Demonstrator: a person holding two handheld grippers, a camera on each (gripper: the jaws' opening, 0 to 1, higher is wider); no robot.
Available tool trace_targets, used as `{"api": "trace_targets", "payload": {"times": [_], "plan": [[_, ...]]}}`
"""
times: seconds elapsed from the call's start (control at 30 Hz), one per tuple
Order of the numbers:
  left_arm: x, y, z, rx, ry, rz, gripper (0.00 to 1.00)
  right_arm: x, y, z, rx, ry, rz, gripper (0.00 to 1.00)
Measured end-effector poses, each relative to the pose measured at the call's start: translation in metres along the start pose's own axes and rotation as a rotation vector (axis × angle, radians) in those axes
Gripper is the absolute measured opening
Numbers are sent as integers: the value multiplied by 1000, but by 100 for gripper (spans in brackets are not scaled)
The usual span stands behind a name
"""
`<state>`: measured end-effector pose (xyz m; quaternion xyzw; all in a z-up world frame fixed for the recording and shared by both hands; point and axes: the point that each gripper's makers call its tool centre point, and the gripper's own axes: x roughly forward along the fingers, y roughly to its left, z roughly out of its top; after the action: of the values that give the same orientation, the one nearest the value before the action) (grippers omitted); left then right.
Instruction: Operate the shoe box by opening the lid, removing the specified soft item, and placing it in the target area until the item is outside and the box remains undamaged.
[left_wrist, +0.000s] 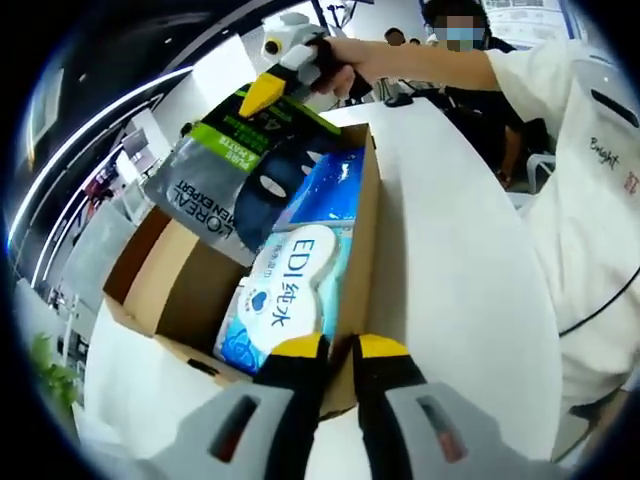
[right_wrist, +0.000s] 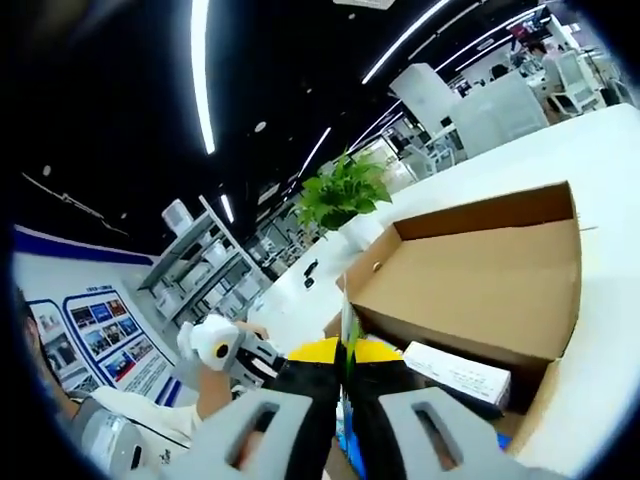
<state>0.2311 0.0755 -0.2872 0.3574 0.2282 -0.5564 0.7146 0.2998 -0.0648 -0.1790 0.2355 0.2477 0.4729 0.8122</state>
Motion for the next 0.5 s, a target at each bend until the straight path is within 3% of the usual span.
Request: {"api": "trace_targets", "payload": {"times": [0.5], "plan": [[0,1,0,-10,-12,0,11,-7,4,-5,-30,-47,-12,0]]}}
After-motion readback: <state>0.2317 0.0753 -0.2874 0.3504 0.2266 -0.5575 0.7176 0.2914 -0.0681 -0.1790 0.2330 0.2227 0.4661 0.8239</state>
